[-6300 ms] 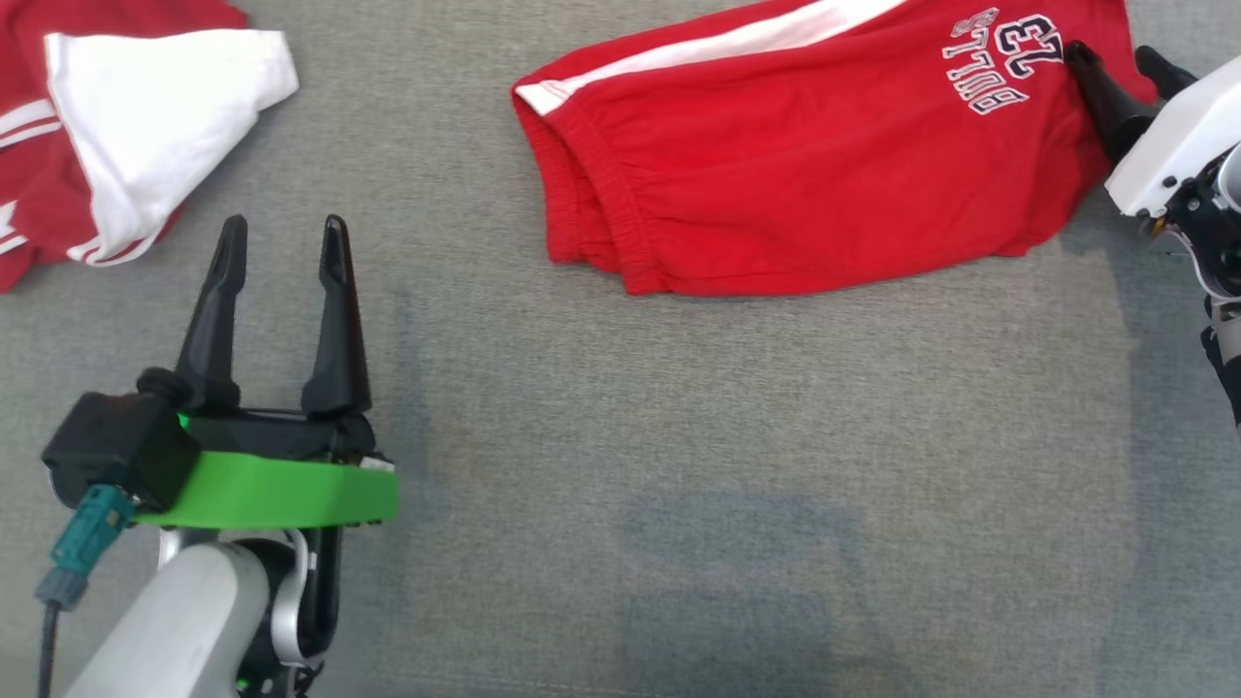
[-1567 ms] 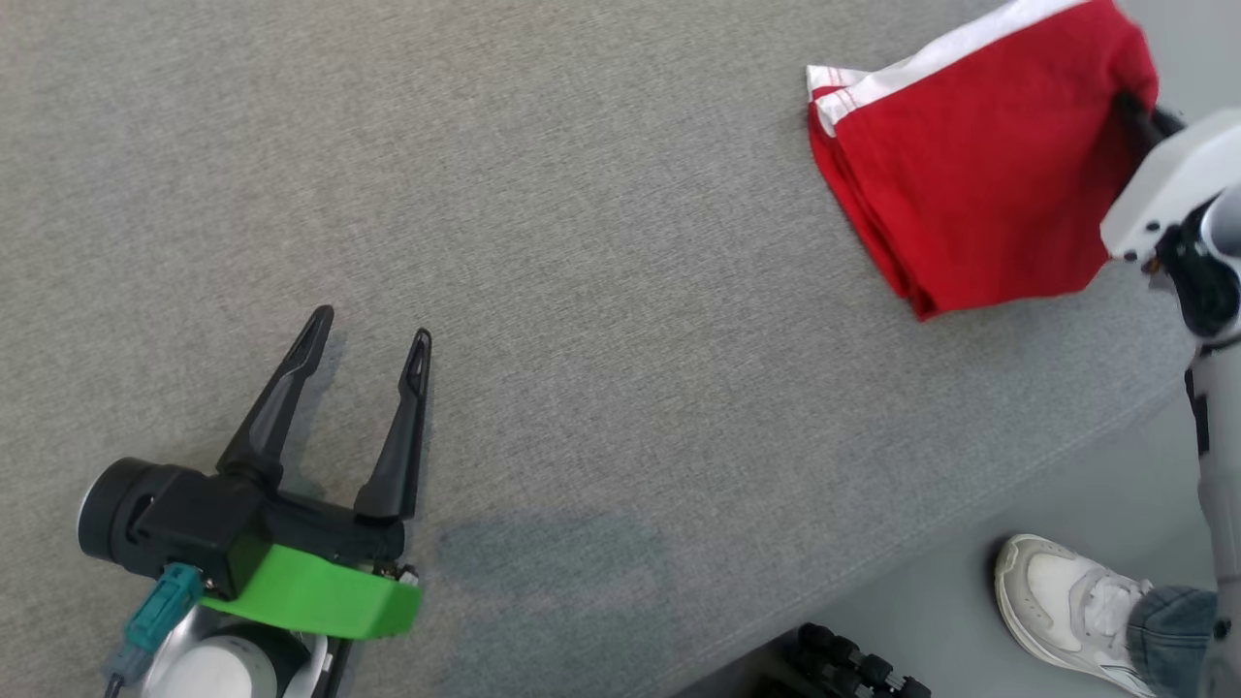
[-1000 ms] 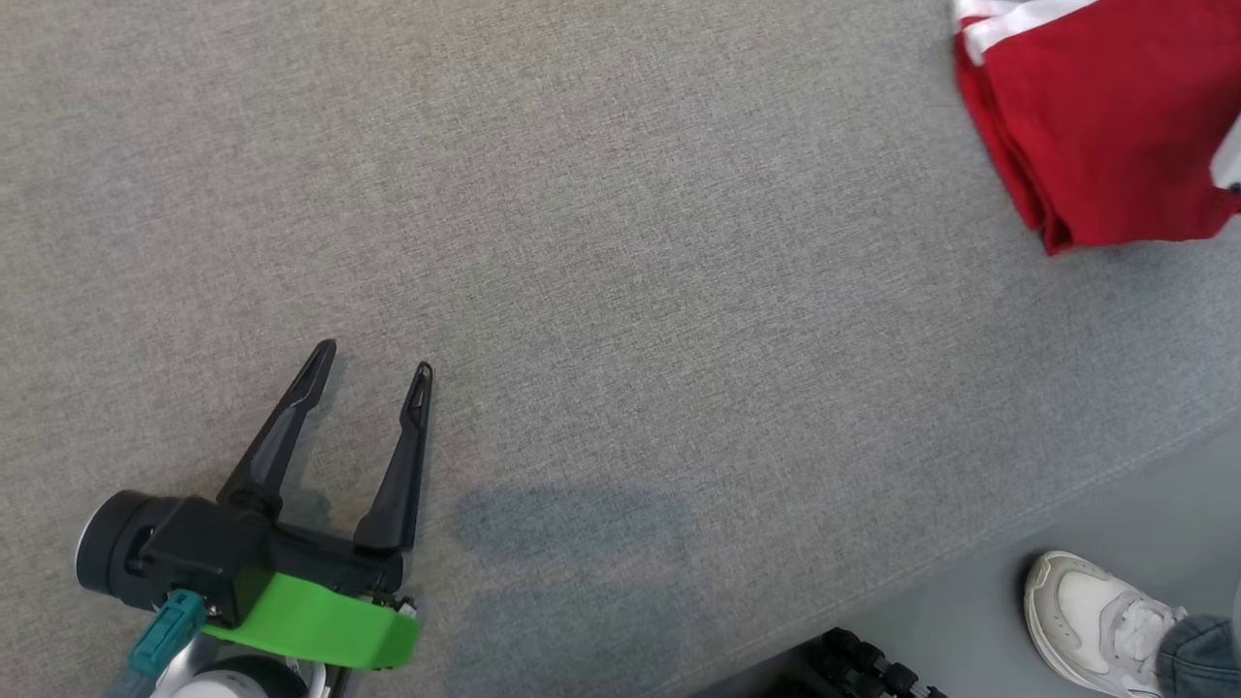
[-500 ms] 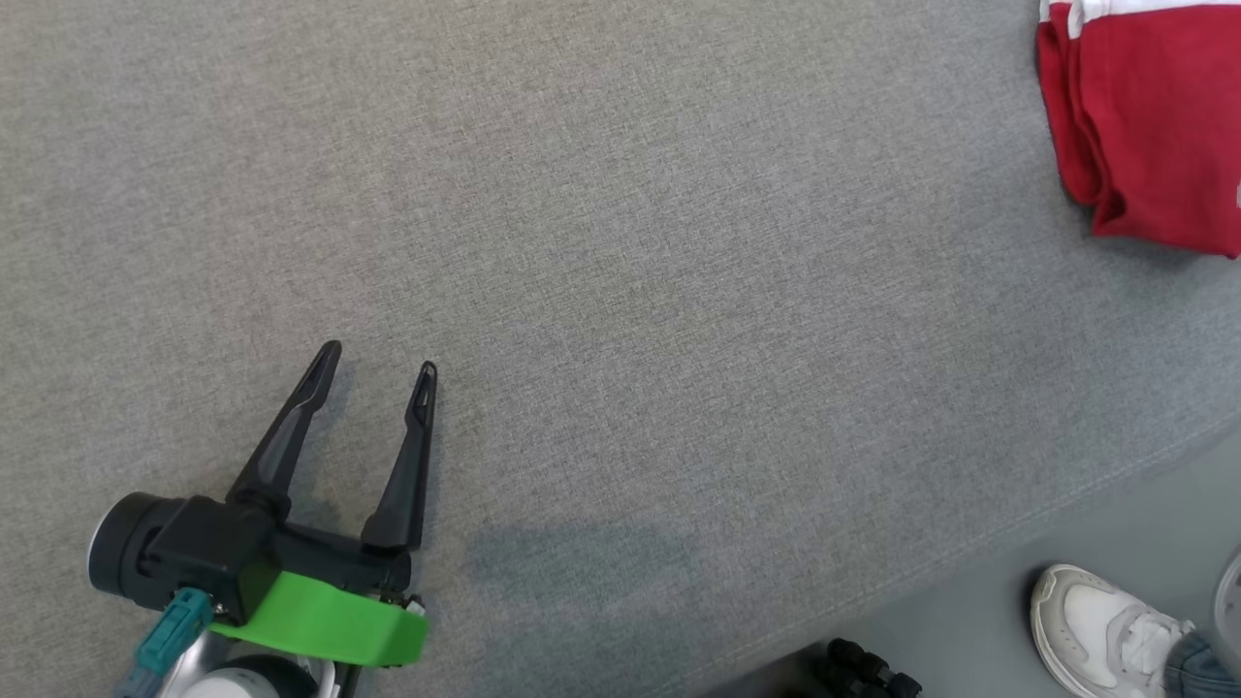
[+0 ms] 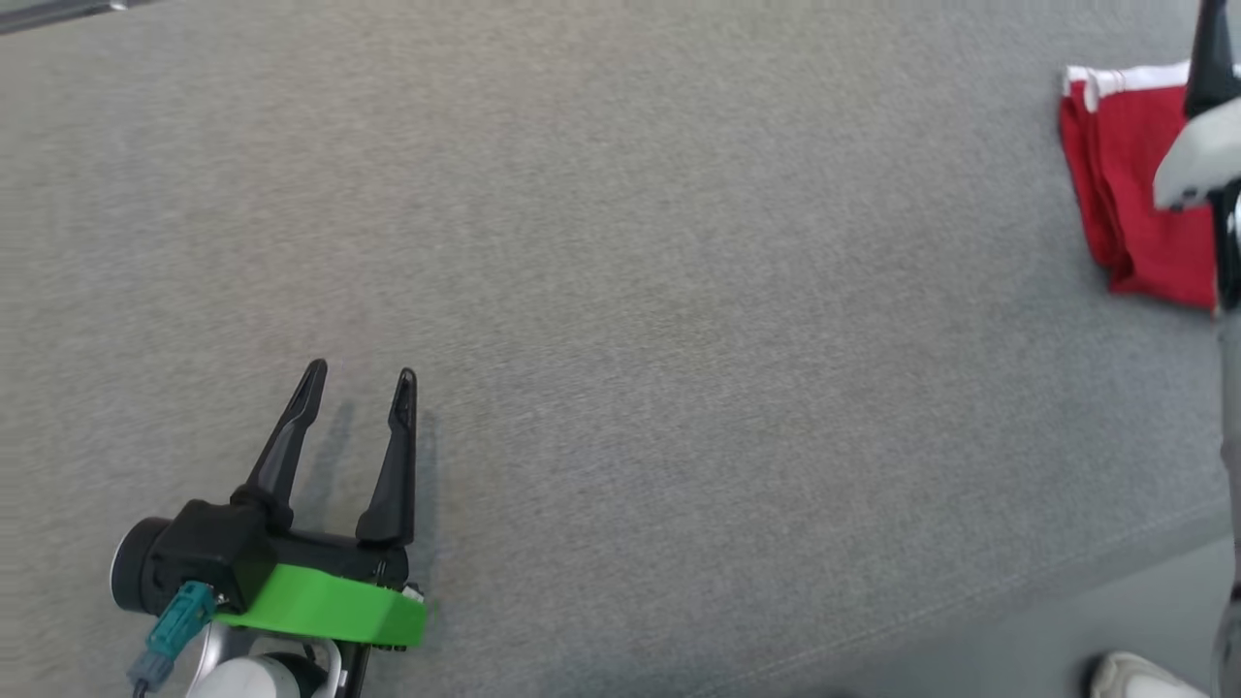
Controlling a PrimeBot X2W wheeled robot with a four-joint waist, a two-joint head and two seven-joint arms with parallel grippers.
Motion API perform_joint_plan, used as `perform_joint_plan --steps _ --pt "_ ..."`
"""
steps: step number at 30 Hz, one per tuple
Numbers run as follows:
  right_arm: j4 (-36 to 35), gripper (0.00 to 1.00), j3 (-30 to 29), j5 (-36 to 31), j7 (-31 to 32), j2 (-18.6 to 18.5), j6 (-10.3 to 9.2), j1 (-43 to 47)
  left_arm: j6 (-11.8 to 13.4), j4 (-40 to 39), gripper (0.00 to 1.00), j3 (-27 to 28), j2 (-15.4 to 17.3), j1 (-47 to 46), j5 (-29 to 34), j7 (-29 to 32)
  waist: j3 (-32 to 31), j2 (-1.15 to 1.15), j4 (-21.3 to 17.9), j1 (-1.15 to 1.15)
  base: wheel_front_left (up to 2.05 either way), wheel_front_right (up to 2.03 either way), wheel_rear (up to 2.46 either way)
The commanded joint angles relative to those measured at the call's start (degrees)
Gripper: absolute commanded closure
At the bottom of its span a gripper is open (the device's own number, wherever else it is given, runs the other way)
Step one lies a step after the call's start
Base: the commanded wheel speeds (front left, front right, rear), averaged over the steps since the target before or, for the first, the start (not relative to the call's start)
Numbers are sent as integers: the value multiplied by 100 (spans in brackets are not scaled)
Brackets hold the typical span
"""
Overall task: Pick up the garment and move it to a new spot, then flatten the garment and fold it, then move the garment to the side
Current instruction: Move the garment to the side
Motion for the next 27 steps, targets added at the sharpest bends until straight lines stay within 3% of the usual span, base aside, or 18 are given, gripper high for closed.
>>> perform_joint_plan --steps 1,6,13,20,27 --pt "-353 0 204 360 -66 -103 -6 526 -33 178 0 13 -13 49 -52 -77 -682 0 725 0 0 0 0" --pt "-1753 0 581 1282 -39 -279 -6 2390 -65 789 0 74 2 131 -100 -242 -1228 0 1395 0 0 0 0" --pt "-3090 0 608 1440 -22 224 -7 4474 -115 1584 0 376 62 202 -241 -450 -1670 0 1949 0 0 0 0" --pt "-3442 0 618 1168 -135 735 -7 5415 -184 1899 0 714 -30 331 -283 -549 -1836 0 2157 0 0 0 0" --pt "-3403 0 575 1058 -169 900 -7 5643 -243 1882 0 856 -187 479 -162 -551 -2045 0 2230 0 0 0 0"
